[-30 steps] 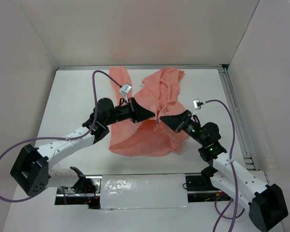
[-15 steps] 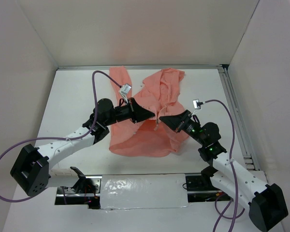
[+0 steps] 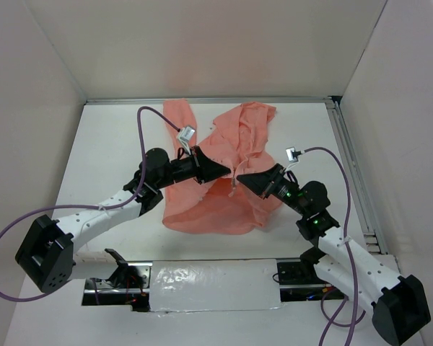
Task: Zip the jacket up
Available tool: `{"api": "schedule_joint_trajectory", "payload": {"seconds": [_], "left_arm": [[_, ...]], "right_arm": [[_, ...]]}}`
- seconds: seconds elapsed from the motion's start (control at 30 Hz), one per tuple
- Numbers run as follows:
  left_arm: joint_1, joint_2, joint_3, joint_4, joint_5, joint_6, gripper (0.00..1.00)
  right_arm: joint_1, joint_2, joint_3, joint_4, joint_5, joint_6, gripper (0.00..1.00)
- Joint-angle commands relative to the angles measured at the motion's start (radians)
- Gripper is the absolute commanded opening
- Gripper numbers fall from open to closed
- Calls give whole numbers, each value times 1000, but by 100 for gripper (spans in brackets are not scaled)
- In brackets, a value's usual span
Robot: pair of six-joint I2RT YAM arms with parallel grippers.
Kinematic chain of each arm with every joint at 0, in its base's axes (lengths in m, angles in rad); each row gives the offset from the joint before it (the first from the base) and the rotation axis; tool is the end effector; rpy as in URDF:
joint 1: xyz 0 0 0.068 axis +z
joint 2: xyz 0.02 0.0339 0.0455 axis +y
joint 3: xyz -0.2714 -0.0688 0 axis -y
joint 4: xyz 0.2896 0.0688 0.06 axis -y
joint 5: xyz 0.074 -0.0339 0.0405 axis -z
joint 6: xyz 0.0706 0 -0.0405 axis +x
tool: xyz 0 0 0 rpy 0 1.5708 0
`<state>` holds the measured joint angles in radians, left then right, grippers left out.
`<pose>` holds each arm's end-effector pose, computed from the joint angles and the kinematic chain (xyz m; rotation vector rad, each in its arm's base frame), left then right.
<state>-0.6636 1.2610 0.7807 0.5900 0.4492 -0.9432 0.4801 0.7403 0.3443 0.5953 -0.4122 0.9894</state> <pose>0.2636 -0.2450 0.3064 0.1865 1.6903 -1.5851 0.2050 0.1387 0.2677 0.0070 1.5641 1.4768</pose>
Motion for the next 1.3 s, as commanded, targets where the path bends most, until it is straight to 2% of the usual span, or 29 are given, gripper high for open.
{"api": "schedule_joint_trajectory", "payload": {"seconds": [0.0, 0.37, 0.7, 1.27], "left_arm": [[-2, -31, 3, 57, -6, 27, 0], [-4, -48, -14, 77, -10, 43, 0], [-19, -43, -34, 110, -44, 69, 0], [-56, -92, -89, 145, -86, 90, 0]], "right_arm": [[9, -6, 65, -14, -25, -24, 0], [-1, -7, 76, -92, 3, -6, 0], [-17, -7, 71, -52, -54, 40, 0], [-21, 25, 82, -32, -45, 75, 0]]}}
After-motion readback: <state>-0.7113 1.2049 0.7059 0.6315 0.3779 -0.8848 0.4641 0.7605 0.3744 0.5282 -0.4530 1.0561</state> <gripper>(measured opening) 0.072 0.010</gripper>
